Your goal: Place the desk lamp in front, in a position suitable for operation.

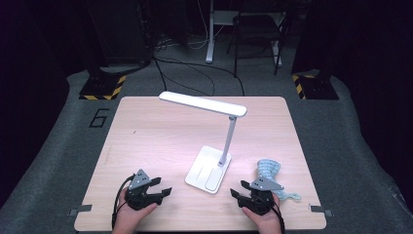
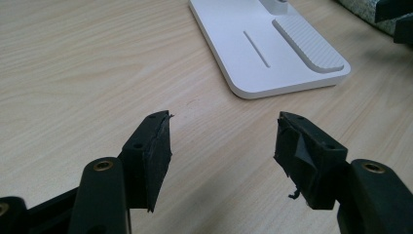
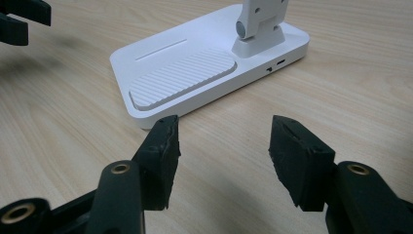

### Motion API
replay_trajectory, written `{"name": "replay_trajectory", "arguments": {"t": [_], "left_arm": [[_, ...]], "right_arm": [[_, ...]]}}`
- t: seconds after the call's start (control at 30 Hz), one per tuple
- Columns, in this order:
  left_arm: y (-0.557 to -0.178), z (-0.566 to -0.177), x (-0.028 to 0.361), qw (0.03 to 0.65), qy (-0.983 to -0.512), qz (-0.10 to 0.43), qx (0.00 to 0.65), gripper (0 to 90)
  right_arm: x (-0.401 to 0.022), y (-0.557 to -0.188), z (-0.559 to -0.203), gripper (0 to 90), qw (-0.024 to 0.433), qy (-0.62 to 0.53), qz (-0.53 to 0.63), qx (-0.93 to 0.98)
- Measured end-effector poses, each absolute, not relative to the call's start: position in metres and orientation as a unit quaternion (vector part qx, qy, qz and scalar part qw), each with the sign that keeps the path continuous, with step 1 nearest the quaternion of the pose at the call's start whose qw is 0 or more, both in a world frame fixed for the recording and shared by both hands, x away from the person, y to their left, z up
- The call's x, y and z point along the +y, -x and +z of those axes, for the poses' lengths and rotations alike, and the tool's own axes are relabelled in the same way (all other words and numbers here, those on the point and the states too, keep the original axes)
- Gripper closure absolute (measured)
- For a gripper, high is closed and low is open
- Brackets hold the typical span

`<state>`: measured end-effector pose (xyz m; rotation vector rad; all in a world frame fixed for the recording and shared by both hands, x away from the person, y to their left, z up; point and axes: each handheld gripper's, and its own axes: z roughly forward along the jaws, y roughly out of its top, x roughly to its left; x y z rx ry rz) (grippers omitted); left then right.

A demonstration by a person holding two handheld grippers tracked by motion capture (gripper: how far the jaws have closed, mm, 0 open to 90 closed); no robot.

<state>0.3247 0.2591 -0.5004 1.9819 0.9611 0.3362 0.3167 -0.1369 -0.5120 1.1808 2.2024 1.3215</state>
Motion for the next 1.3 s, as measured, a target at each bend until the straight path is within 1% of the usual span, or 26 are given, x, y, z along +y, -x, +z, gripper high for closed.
{"name": "replay_trajectory", "arguments": {"t": [0.07, 0.27, 0.37, 0.4, 0.43, 0.47, 0.67, 0.77, 0.8, 1.07, 1.3], "left_arm": [[-0.326, -0.501, 0.259, 0.438, -0.801, 0.143, 0.382, 38.2], [-0.325, -0.502, 0.261, 0.435, -0.802, 0.138, 0.387, 39.3], [-0.322, -0.5, 0.263, 0.434, -0.8, 0.129, 0.393, 39.8], [-0.322, -0.5, 0.263, 0.44, -0.797, 0.136, 0.392, 40.3], [-0.321, -0.5, 0.264, 0.44, -0.794, 0.133, 0.397, 40.3], [-0.322, -0.501, 0.265, 0.439, -0.796, 0.133, 0.394, 42.0], [-0.322, -0.5, 0.263, 0.437, -0.797, 0.135, 0.394, 42.3], [-0.321, -0.5, 0.263, 0.428, -0.805, 0.139, 0.386, 42.2], [-0.321, -0.501, 0.263, 0.427, -0.805, 0.145, 0.385, 42.1], [-0.32, -0.5, 0.264, 0.431, -0.8, 0.142, 0.393, 41.5], [-0.321, -0.501, 0.264, 0.432, -0.799, 0.141, 0.392, 41.6]], "right_arm": [[-0.137, -0.316, -0.512, 44.8, 0.155, -0.414, 0.464, 0.768], [-0.136, -0.317, -0.508, 44.7, 0.167, -0.406, 0.465, 0.769], [-0.136, -0.318, -0.508, 44.4, 0.162, -0.406, 0.466, 0.769], [-0.134, -0.319, -0.506, 43.8, 0.161, -0.404, 0.464, 0.772], [-0.134, -0.319, -0.506, 43.8, 0.161, -0.404, 0.464, 0.772], [-0.133, -0.319, -0.504, 43.7, 0.161, -0.403, 0.462, 0.774], [-0.134, -0.325, -0.49, 44.1, 0.154, -0.4, 0.467, 0.774], [-0.133, -0.33, -0.485, 43.9, 0.16, -0.394, 0.463, 0.778], [-0.133, -0.331, -0.484, 43.2, 0.159, -0.394, 0.464, 0.778], [-0.129, -0.343, -0.47, 37.1, 0.151, -0.388, 0.467, 0.78], [-0.133, -0.353, -0.459, 36.9, 0.15, -0.386, 0.474, 0.777]]}}
